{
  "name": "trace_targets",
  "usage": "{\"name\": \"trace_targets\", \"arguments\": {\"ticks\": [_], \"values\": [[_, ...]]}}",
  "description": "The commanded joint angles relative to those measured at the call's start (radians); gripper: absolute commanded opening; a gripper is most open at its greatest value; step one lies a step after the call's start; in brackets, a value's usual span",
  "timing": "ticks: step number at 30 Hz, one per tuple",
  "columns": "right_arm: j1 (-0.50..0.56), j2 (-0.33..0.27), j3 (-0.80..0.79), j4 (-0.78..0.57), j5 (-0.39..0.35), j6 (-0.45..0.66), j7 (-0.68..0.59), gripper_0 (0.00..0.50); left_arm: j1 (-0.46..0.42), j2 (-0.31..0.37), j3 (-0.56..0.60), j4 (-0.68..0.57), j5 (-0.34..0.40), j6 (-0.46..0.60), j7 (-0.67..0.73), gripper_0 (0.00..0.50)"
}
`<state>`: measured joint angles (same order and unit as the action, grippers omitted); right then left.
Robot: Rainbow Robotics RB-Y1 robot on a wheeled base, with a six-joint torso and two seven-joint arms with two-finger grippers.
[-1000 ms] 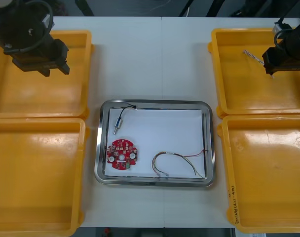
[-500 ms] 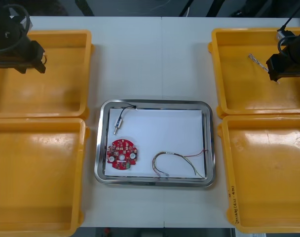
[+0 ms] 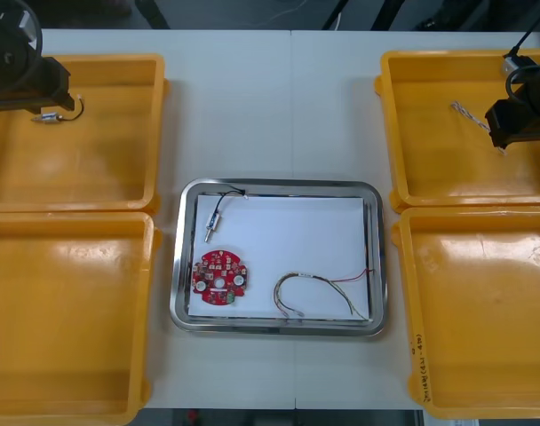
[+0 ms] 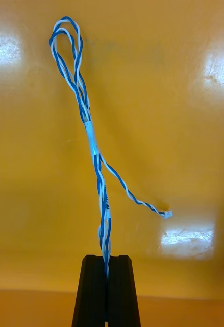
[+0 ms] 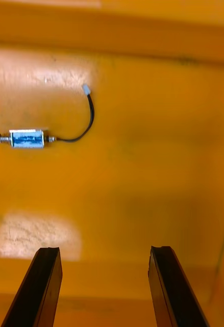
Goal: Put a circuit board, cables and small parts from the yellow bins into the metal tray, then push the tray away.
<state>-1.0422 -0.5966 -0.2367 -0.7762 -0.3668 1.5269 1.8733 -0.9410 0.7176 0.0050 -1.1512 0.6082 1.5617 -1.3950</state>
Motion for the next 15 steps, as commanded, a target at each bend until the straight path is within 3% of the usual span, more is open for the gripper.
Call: {"name": "trace_targets", "arguments": {"ticks": [1,15], "values": [[0.005,-0.038,-0.027,-0.038,-0.003,0.022,-0.025,0.000,-0.048,0.048,0.029,0.028,-0.016,-0.092,-0.159,0.500],[0.067,-0.014,-0.038,-0.181,0.000,0.101,-0.065,0.000,-0.048,0.048,0.052,0.200,-0.019,-0.358,-0.346,0.500]]}}
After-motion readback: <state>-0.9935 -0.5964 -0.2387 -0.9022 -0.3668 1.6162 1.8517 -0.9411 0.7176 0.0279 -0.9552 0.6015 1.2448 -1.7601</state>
